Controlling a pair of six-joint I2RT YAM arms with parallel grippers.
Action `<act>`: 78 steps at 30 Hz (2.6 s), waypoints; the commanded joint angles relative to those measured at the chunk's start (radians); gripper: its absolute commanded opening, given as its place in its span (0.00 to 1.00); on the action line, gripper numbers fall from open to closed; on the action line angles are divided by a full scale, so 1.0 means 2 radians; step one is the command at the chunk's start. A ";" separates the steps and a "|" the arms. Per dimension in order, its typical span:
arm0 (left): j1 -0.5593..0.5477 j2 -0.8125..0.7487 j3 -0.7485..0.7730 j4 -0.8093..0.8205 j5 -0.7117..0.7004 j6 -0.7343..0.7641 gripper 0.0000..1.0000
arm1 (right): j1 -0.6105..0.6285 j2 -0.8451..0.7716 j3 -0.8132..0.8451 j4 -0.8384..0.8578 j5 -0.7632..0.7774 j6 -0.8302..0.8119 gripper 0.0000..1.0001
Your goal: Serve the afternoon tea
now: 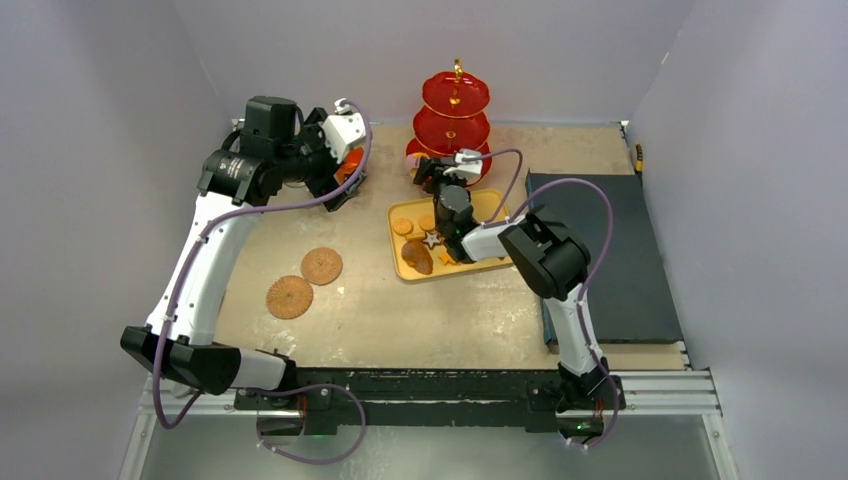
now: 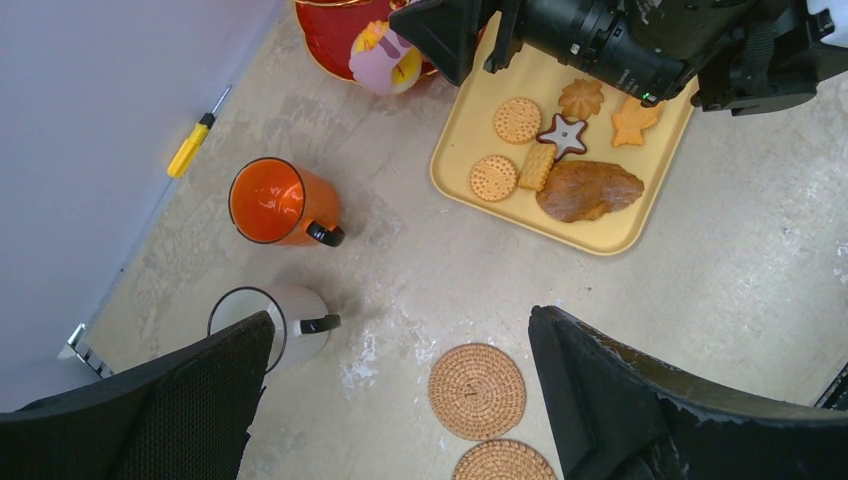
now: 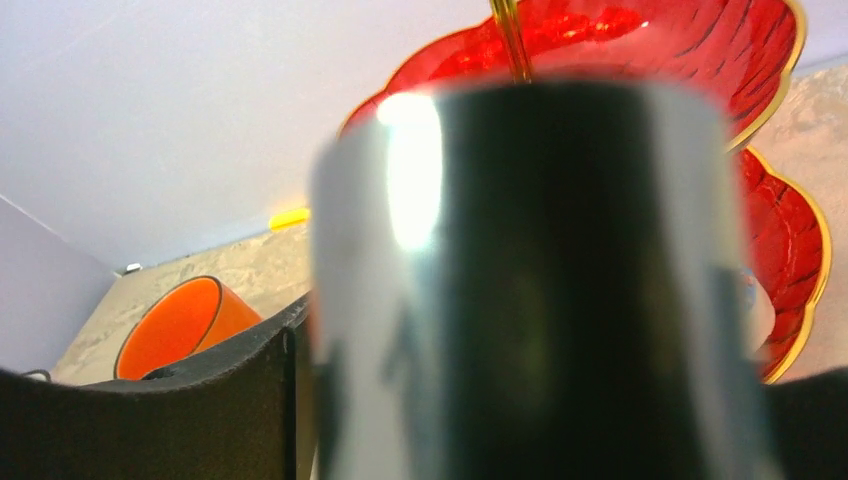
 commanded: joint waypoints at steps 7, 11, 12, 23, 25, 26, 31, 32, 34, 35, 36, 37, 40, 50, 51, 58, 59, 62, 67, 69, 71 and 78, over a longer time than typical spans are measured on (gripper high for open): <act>-0.001 -0.019 -0.001 0.002 0.002 0.001 0.99 | 0.001 -0.021 -0.007 0.032 0.001 -0.020 0.76; -0.001 -0.015 0.001 0.007 0.010 -0.008 0.99 | 0.001 -0.065 -0.054 0.048 -0.006 -0.032 0.76; -0.001 -0.012 0.001 0.009 0.013 -0.011 0.99 | 0.001 -0.080 -0.068 0.054 -0.009 -0.034 0.76; -0.003 0.025 0.010 0.042 0.038 -0.033 0.98 | 0.004 -0.278 -0.253 -0.040 -0.009 -0.044 0.73; -0.004 0.033 0.016 0.043 0.042 -0.038 0.98 | 0.005 -0.322 -0.289 -0.071 0.002 -0.039 0.73; -0.005 0.035 0.017 0.044 0.045 -0.040 0.97 | 0.004 -0.345 -0.304 -0.097 0.008 -0.034 0.72; -0.008 0.029 0.010 0.050 0.048 -0.043 0.97 | 0.005 -0.467 -0.344 -0.268 0.034 0.013 0.71; -0.008 0.028 0.010 0.051 0.048 -0.043 0.98 | 0.005 -0.485 -0.349 -0.292 0.038 0.018 0.70; -0.008 0.027 0.010 0.050 0.049 -0.045 0.97 | 0.005 -0.508 -0.351 -0.345 0.050 0.035 0.70; -0.009 0.026 0.010 0.050 0.049 -0.045 0.97 | 0.005 -0.515 -0.350 -0.373 0.059 0.046 0.69; -0.009 0.026 0.011 0.050 0.050 -0.046 0.97 | 0.005 -0.519 -0.347 -0.398 0.068 0.059 0.69; -0.009 0.025 0.011 0.050 0.050 -0.047 0.97 | 0.005 -0.522 -0.344 -0.419 0.076 0.069 0.69; -0.009 0.024 0.012 0.050 0.051 -0.049 0.97 | 0.004 -0.530 -0.344 -0.445 0.090 0.082 0.67; -0.011 0.022 0.015 0.043 0.052 -0.046 0.98 | 0.005 -0.529 -0.351 -0.477 0.129 0.111 0.61; -0.011 0.022 0.015 0.042 0.052 -0.045 0.97 | 0.005 -0.528 -0.351 -0.475 0.131 0.111 0.61; -0.010 0.019 0.012 0.042 0.049 -0.041 0.98 | 0.005 -0.489 -0.349 -0.422 0.138 0.075 0.60; -0.010 0.018 0.012 0.041 0.049 -0.041 0.97 | 0.005 -0.481 -0.346 -0.412 0.138 0.065 0.59; -0.010 0.017 0.011 0.040 0.045 -0.037 0.97 | 0.005 -0.456 -0.331 -0.403 0.135 0.060 0.60; -0.010 0.013 0.011 0.038 0.041 -0.033 0.97 | 0.005 -0.422 -0.317 -0.382 0.128 0.053 0.60; -0.010 0.013 0.011 0.037 0.039 -0.030 0.98 | 0.005 -0.408 -0.312 -0.382 0.126 0.056 0.60; -0.010 0.012 0.011 0.036 0.038 -0.028 0.98 | 0.005 -0.400 -0.310 -0.379 0.125 0.057 0.60; -0.010 0.013 0.010 0.035 0.037 -0.024 0.98 | 0.005 -0.408 -0.321 -0.377 0.123 0.056 0.54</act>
